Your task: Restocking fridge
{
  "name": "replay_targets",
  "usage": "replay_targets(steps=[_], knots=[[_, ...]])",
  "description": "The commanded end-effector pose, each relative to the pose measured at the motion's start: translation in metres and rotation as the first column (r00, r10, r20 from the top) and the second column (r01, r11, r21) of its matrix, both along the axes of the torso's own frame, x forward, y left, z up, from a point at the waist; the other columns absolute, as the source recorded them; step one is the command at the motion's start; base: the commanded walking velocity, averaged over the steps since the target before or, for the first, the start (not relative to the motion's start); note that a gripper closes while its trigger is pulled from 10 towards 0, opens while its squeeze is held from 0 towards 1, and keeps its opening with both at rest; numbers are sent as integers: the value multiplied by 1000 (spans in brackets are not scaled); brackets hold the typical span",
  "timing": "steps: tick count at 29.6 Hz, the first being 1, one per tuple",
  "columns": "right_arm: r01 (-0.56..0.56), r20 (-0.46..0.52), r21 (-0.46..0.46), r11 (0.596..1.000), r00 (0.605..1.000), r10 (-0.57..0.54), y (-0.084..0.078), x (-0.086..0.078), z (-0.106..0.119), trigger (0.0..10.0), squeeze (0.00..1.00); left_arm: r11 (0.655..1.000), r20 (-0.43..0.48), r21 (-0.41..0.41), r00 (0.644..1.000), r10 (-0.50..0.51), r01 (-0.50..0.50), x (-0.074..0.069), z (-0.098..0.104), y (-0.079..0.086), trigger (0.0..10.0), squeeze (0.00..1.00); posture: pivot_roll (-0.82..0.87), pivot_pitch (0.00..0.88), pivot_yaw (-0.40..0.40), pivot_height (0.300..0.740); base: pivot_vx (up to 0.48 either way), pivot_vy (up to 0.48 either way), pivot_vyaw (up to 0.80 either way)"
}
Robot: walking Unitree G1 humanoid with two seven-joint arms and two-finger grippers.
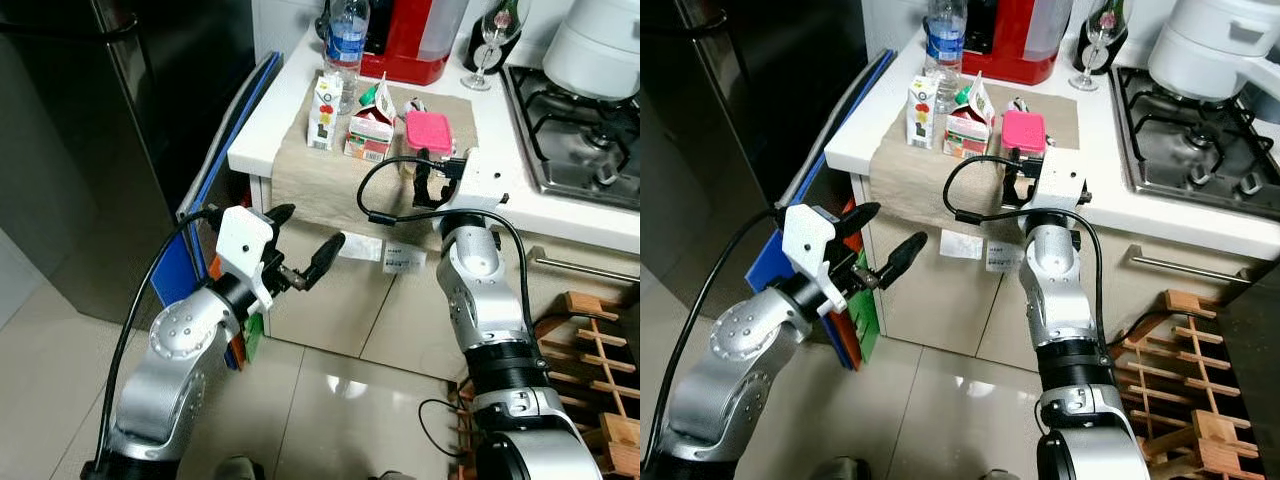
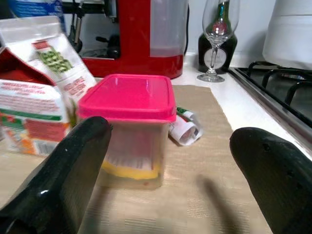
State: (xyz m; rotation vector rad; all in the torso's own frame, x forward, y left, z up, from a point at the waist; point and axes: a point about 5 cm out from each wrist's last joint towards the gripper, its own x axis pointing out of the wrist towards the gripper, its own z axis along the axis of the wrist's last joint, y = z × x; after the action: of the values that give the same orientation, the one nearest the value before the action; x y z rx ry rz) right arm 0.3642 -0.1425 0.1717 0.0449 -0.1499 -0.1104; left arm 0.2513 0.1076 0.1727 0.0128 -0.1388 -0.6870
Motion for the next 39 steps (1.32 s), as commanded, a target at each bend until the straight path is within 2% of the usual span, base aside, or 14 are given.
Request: replay_targets(steps=[1,9,15,18,20,21,24,33,39], knots=[[-2,22,21,1000,1000,1,-2,4,5,10000,0,1000,0,-7,1000,-23,23,-5,3,-3,10000,0,97,122,-41,740,0,0,0],[-39,41,29,999,998,38,8,10,13,10000,0,1000,-3,-23,1000,-15,15,-12,4,-5,10000,0,108,123,-49,740,0,0,0],[-41,45,24,999,998,40,9,7,14,10000,0,999,-6,-31,1000,-21,21,-15,4,-8,10000,0,104,120,-55,740,0,0,0],[-65,62,1,998,996,65,19,-2,16,10000,0,999,-8,-41,1000,-24,24,-15,4,-11,10000,0,93,115,-61,740,0,0,0],[-69,64,2,998,996,69,21,-3,16,10000,0,999,-9,-42,1000,-24,24,-15,4,-11,10000,0,90,113,-63,740,0,0,0],[-91,74,-3,996,993,91,28,-6,19,10000,0,999,-9,-45,1000,-27,26,-14,4,-13,10000,0,86,108,-67,740,0,0,0],[-108,73,-6,994,991,108,34,-7,20,10000,0,999,-10,-47,1000,-27,26,-13,4,-14,10000,0,85,106,-70,740,0,0,0],[-89,37,-27,996,995,90,34,6,19,10000,0,997,9,-72,1000,-26,27,-12,1,-15,10000,0,93,104,-79,740,0,0,0],[-62,43,-36,997,997,64,29,7,23,10000,0,997,12,-71,1000,-11,12,-10,1,-13,10000,0,95,106,-80,740,0,0,0]])
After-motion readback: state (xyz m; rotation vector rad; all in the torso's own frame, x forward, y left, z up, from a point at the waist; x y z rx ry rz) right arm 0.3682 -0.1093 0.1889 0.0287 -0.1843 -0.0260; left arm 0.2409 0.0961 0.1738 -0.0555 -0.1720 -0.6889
